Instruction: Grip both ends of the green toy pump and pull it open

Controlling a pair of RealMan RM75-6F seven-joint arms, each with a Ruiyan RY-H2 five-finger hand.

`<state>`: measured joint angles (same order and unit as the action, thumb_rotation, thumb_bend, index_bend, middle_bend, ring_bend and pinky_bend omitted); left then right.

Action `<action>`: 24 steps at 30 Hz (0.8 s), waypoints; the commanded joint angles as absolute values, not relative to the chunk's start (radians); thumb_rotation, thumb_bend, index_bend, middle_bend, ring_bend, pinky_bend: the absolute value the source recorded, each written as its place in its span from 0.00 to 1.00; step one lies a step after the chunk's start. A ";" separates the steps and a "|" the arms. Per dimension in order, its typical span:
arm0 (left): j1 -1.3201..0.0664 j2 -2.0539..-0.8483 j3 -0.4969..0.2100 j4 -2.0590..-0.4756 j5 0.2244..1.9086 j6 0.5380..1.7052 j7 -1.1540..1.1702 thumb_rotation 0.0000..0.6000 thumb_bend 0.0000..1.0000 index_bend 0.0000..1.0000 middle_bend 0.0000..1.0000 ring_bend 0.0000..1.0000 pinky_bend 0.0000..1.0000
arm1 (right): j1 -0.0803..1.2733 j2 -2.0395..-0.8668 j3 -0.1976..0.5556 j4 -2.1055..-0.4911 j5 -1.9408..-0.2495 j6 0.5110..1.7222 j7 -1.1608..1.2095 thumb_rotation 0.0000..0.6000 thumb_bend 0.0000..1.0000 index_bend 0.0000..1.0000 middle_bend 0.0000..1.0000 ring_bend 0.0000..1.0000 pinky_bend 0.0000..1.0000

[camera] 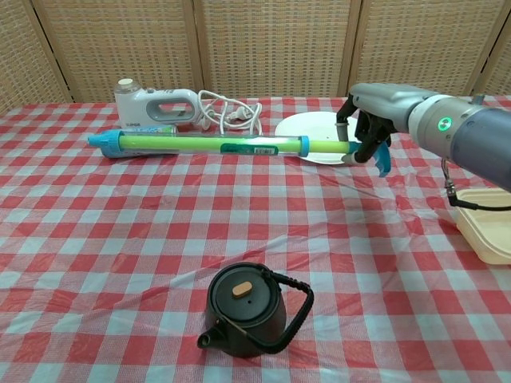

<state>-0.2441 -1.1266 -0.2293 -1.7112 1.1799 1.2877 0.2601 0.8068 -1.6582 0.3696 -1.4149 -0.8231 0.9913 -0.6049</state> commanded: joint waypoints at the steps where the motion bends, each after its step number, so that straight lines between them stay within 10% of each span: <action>1: -0.299 -1.118 -0.269 -1.719 1.129 1.232 0.283 1.00 0.15 0.17 0.46 0.42 0.33 | 0.828 -1.650 0.380 -1.431 -0.795 0.994 -0.631 1.00 0.52 0.81 1.00 1.00 0.66; 9: -0.413 -1.098 -0.319 -1.722 1.018 1.065 0.283 1.00 0.15 0.30 0.81 0.71 0.58 | 0.879 -1.662 0.392 -1.410 -0.722 0.992 -0.677 1.00 0.52 0.81 1.00 1.00 0.66; 24: -0.615 -1.114 -0.352 -1.720 0.844 0.932 0.390 1.00 0.15 0.32 0.82 0.72 0.59 | 0.951 -1.671 0.418 -1.409 -0.649 1.022 -0.703 1.00 0.52 0.81 1.00 1.00 0.66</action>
